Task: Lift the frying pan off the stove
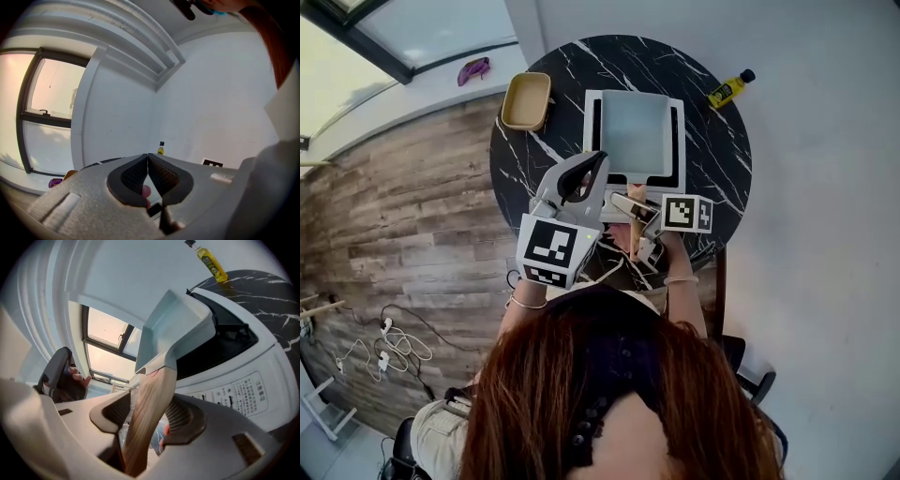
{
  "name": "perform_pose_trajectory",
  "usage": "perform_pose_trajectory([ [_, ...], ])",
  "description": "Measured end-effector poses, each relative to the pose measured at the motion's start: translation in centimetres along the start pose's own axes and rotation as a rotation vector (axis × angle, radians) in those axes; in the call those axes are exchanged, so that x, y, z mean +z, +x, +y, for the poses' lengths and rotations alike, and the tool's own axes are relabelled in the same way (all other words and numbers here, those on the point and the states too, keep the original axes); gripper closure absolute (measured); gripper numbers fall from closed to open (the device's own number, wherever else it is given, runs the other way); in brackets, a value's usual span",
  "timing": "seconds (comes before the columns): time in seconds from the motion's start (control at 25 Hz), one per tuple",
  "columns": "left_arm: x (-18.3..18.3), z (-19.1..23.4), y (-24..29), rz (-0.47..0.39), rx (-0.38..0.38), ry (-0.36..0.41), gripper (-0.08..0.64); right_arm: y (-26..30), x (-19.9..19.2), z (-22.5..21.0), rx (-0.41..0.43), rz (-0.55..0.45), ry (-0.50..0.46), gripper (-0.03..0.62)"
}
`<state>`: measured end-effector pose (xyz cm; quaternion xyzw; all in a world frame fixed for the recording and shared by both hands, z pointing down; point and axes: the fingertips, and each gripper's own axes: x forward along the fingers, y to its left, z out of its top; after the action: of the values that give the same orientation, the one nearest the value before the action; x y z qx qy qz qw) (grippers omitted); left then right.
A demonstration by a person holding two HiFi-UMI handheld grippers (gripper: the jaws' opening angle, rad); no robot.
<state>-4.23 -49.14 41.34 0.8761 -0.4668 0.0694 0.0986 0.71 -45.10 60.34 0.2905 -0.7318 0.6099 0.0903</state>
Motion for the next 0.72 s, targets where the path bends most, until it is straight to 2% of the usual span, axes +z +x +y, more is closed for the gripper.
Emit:
perform_pose_trajectory([
  [0.12, -0.4, 0.3, 0.1, 0.008, 0.002, 0.0, 0.546, 0.4, -0.3, 0.1, 0.055, 0.028, 0.028, 0.42],
  [0.32, -0.7, 0.9, 0.2, 0.016, 0.008, -0.007, 0.546, 0.8, -0.4, 0.7, 0.157, 0.029, 0.109, 0.471],
  [0.44, -0.8, 1.2, 0.3, 0.017, 0.007, -0.01, 0.546, 0.9, -0.5, 0.6, 0.152, 0.017, 0.14, 0.499],
  [0.72, -0.7, 1.5, -0.2, 0.009, 0.016, -0.013, 0.546, 0.8, -0.6, 1.2, 0.168, -0.009, 0.154, 0.505],
])
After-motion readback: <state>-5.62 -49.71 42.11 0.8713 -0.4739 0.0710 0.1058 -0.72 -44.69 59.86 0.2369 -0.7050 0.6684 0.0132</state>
